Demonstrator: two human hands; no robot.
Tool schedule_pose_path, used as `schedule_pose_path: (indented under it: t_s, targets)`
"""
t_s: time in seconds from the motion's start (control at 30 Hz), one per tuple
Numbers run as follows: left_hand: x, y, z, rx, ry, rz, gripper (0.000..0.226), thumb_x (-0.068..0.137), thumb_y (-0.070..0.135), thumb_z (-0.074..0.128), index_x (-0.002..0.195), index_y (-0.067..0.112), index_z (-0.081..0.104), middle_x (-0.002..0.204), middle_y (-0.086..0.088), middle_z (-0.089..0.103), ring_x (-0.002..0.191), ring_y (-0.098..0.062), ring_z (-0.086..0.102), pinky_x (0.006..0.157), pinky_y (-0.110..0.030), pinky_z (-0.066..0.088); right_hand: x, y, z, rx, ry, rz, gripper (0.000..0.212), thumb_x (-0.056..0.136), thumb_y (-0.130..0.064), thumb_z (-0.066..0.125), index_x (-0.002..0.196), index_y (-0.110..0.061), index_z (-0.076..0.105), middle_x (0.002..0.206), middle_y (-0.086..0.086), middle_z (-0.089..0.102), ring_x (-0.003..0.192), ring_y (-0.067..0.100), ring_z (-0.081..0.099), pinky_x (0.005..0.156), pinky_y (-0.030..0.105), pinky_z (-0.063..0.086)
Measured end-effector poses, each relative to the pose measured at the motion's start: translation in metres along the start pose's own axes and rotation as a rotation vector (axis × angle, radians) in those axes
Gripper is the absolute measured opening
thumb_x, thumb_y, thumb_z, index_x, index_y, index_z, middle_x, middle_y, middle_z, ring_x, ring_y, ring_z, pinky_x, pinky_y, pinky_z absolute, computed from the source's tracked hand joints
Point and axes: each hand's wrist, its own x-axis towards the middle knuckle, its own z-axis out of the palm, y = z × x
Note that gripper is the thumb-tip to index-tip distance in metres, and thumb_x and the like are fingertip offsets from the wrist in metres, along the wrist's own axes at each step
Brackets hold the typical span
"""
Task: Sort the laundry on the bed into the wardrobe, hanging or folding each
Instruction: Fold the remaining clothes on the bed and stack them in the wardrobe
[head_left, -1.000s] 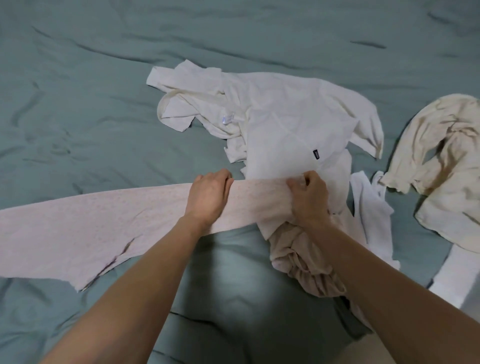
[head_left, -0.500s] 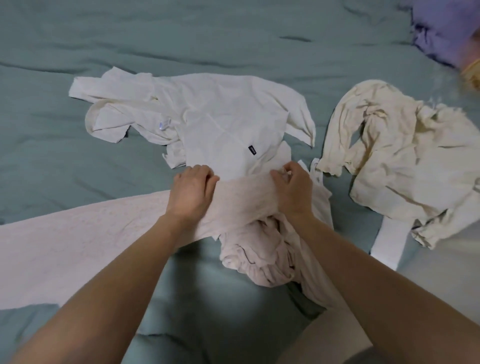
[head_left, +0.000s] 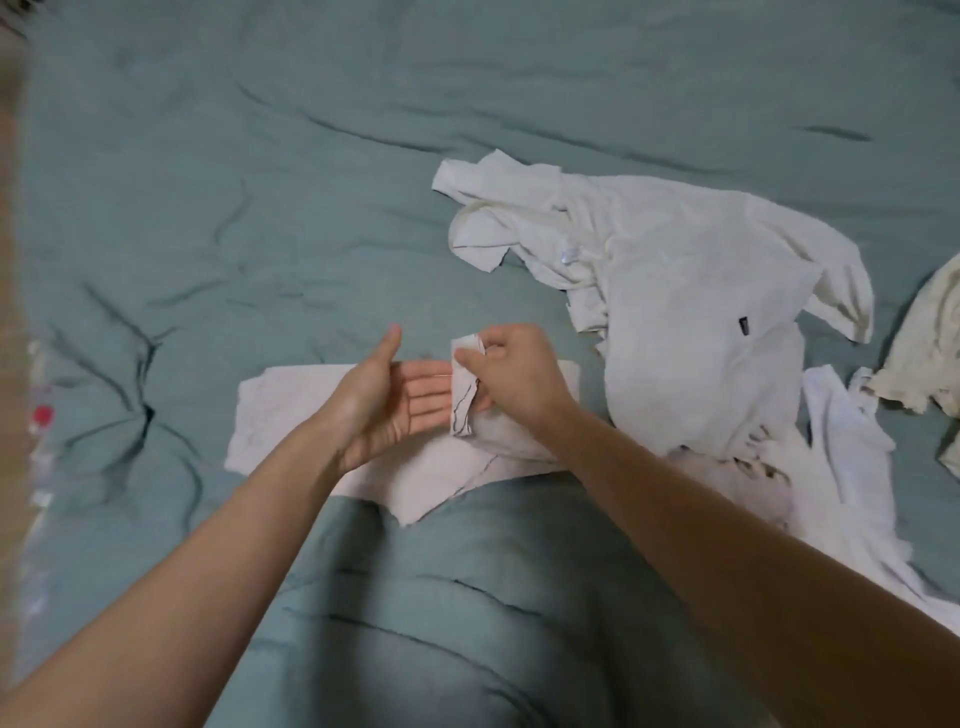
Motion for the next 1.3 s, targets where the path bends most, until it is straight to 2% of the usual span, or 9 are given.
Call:
schedule_pose_path:
  t_s: [0.13, 0.27, 0.43, 0.5, 0.63, 0.77, 1.0, 1.13, 1.3]
  targets:
    - [-0.026, 0.009, -0.068, -0.075, -0.043, 0.01, 0.072, 0.097, 0.062, 0.022, 0.091, 0.002, 0.062, 0.078, -0.016, 0.072, 0.071, -0.029, 0.071, 0.062, -0.032, 0.059, -0.008, -0.027, 0.068, 0.06, -0.134, 0.069, 0.02, 0.088, -0.008, 0.061, 0.069, -0.007, 0.064, 0.06, 0.015, 0.062, 0.043, 0.016, 0.057, 0.049, 0.032, 0.054]
    - [-0.038, 0.012, -0.129, -0.148, -0.01, 0.038, 0.072, 0.096, 0.063, 0.023, 0.087, 0.003, 0.063, 0.074, -0.016, 0.072, 0.061, -0.025, 0.071, 0.05, -0.026, 0.056, -0.01, -0.046, 0.125, 0.196, -0.23, 0.156, 0.024, 0.092, -0.003, 0.056, 0.091, 0.021, 0.057, 0.072, 0.022, 0.058, 0.049, 0.02, 0.058, 0.051, 0.027, 0.056]
    - [-0.025, 0.006, -0.186, -0.156, 0.032, 0.057, 0.072, 0.096, 0.063, 0.02, 0.086, 0.012, 0.07, 0.066, -0.009, 0.068, 0.055, -0.02, 0.065, 0.056, -0.028, 0.053, -0.007, -0.051, 0.172, 0.275, -0.341, 0.215, 0.025, 0.099, -0.018, 0.049, 0.084, -0.004, 0.063, 0.075, 0.018, 0.069, 0.059, 0.021, 0.067, 0.064, 0.031, 0.059]
    - [-0.013, -0.002, -0.198, -0.031, 0.13, 0.064, 0.071, 0.096, 0.063, 0.024, 0.061, 0.019, 0.068, 0.052, 0.0, 0.057, 0.044, -0.014, 0.052, 0.048, -0.021, 0.044, -0.001, -0.043, 0.182, 0.196, -0.247, 0.189, 0.024, 0.098, -0.013, 0.047, 0.084, -0.005, 0.065, 0.074, 0.015, 0.07, 0.059, 0.019, 0.066, 0.064, 0.031, 0.058]
    - [0.01, -0.019, -0.215, 0.359, 0.375, 0.228, 0.034, 0.089, 0.032, 0.064, 0.063, 0.013, 0.054, 0.063, -0.002, 0.055, 0.063, -0.02, 0.054, 0.06, -0.031, 0.046, 0.007, -0.028, 0.187, -0.113, -0.069, 0.018, 0.022, 0.092, -0.008, 0.048, 0.086, -0.011, 0.068, 0.078, 0.002, 0.071, 0.073, 0.01, 0.066, 0.074, 0.027, 0.053]
    - [0.014, -0.027, -0.211, 0.601, 0.43, 0.411, 0.05, 0.083, 0.009, 0.07, 0.052, 0.018, 0.032, 0.038, 0.011, 0.033, 0.037, -0.003, 0.033, 0.044, -0.015, 0.026, 0.017, -0.019, 0.188, -0.383, -0.109, -0.152, 0.025, 0.09, -0.003, 0.046, 0.1, -0.012, 0.068, 0.103, 0.002, 0.071, 0.098, 0.018, 0.063, 0.09, 0.033, 0.048]
    - [0.015, -0.039, -0.207, 0.607, 0.55, 0.668, 0.047, 0.091, 0.011, 0.059, 0.059, 0.02, 0.026, 0.056, 0.009, 0.025, 0.053, -0.008, 0.022, 0.05, -0.022, 0.021, 0.044, -0.017, 0.186, -0.66, -0.409, -0.278, 0.031, 0.092, -0.021, 0.054, 0.121, -0.012, 0.054, 0.113, 0.006, 0.061, 0.107, 0.022, 0.054, 0.093, 0.036, 0.043]
    - [0.019, -0.039, -0.22, 0.584, 0.656, 0.664, 0.027, 0.094, 0.015, 0.057, 0.07, 0.005, 0.049, 0.062, 0.003, 0.04, 0.06, -0.013, 0.036, 0.056, -0.025, 0.028, 0.054, -0.02, 0.184, -0.787, -0.477, -0.258, 0.021, 0.093, -0.033, 0.051, 0.101, -0.014, 0.055, 0.089, 0.002, 0.059, 0.087, 0.024, 0.053, 0.077, 0.035, 0.043]
    - [0.022, -0.039, -0.226, 0.645, 0.641, 0.648, 0.018, 0.091, 0.016, 0.063, 0.102, 0.004, 0.057, 0.086, -0.003, 0.059, 0.078, -0.017, 0.053, 0.068, -0.025, 0.04, 0.056, -0.007, 0.173, -0.91, -0.4, -0.341, 0.009, 0.091, -0.022, 0.052, 0.086, -0.014, 0.051, 0.074, 0.0, 0.053, 0.085, 0.032, 0.055, 0.066, 0.033, 0.034]
